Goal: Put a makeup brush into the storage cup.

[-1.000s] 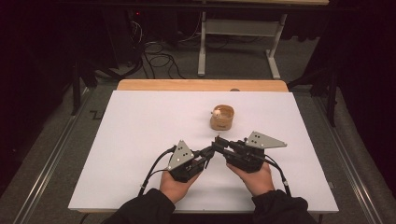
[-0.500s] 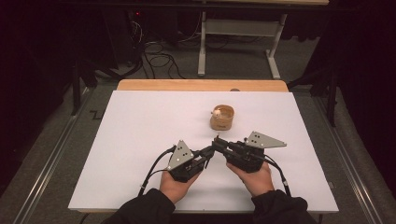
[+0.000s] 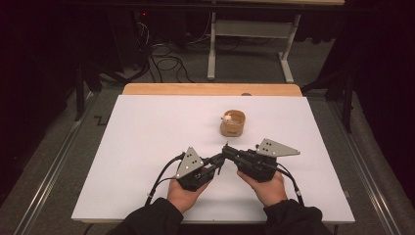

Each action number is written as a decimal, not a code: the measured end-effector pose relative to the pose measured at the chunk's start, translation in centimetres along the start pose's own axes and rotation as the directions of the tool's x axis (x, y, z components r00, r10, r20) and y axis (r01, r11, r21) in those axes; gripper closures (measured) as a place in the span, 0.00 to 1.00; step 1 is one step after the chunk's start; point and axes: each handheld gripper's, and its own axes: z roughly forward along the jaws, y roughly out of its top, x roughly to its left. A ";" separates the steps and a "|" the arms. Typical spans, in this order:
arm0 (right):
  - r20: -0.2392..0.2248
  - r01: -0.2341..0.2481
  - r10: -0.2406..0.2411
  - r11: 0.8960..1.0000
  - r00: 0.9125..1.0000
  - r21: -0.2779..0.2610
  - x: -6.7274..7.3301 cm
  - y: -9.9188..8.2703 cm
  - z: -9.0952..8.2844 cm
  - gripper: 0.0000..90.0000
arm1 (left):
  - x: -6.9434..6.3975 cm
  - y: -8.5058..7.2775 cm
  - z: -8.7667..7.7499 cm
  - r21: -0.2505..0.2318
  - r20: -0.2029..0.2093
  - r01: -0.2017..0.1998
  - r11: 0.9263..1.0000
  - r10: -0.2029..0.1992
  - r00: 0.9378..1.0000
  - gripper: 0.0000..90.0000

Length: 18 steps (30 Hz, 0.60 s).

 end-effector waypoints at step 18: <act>0.044 0.072 -0.073 0.997 0.996 0.021 0.3 0.0 -0.1 0.95 | 0.3 0.0 0.2 0.041 0.000 0.006 0.999 -0.006 1.000 0.81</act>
